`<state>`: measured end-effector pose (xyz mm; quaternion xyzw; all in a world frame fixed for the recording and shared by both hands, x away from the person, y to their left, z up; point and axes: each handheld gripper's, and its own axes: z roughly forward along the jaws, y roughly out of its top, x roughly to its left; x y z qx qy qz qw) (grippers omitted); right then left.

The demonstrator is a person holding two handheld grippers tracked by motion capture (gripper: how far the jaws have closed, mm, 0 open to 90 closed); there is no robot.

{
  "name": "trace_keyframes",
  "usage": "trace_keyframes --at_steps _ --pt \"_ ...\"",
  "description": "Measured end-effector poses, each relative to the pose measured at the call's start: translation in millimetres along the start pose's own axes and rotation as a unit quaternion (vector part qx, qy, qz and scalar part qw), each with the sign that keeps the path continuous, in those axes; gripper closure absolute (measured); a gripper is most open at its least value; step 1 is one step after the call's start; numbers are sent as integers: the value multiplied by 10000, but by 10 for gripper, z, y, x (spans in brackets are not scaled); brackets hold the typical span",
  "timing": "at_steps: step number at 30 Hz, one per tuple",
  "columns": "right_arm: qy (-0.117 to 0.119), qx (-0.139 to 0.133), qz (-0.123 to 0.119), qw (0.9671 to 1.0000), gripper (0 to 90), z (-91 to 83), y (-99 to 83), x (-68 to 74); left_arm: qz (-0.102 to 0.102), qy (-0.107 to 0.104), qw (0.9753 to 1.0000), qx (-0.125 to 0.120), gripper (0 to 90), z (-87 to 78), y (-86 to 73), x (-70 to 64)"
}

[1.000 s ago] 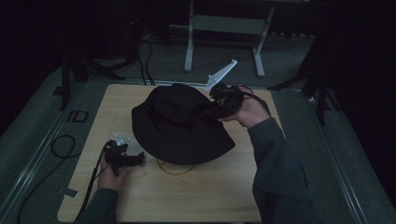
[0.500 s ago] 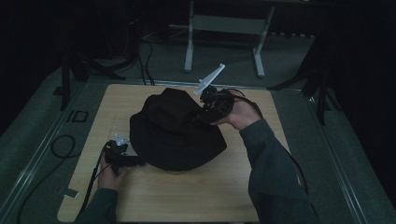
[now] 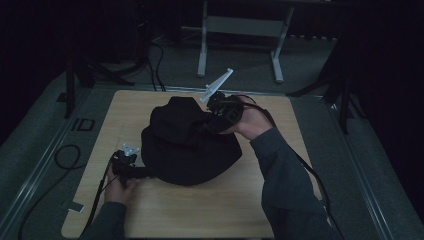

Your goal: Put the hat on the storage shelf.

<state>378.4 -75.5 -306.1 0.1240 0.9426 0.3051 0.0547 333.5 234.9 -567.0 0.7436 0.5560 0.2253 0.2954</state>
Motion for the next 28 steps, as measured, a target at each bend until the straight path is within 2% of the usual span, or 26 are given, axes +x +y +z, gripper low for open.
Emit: trace_keyframes --at_steps 3,6,10,13,19,28 --pt "-52 4 224 9997 409 -7 -18 -26 -2 0 10000 -1 15 0 0 0" --pt "-75 35 346 9994 327 -14 -52 -32 -1 1 10000 -2 15 0 0 0" --pt "-141 -9 466 9988 252 -57 -116 -29 -1 0 10000 -1 15 0 0 0" --pt "-173 -64 457 9988 210 -100 -169 -8 1 0 10000 1 15 0 0 0" --pt "-266 -128 473 9984 196 -185 -295 22 -2 1 10000 -2 15 0 0 0" --pt "-407 -256 631 9968 194 -226 -484 23 -2 0 10000 -1 15 0 0 0"
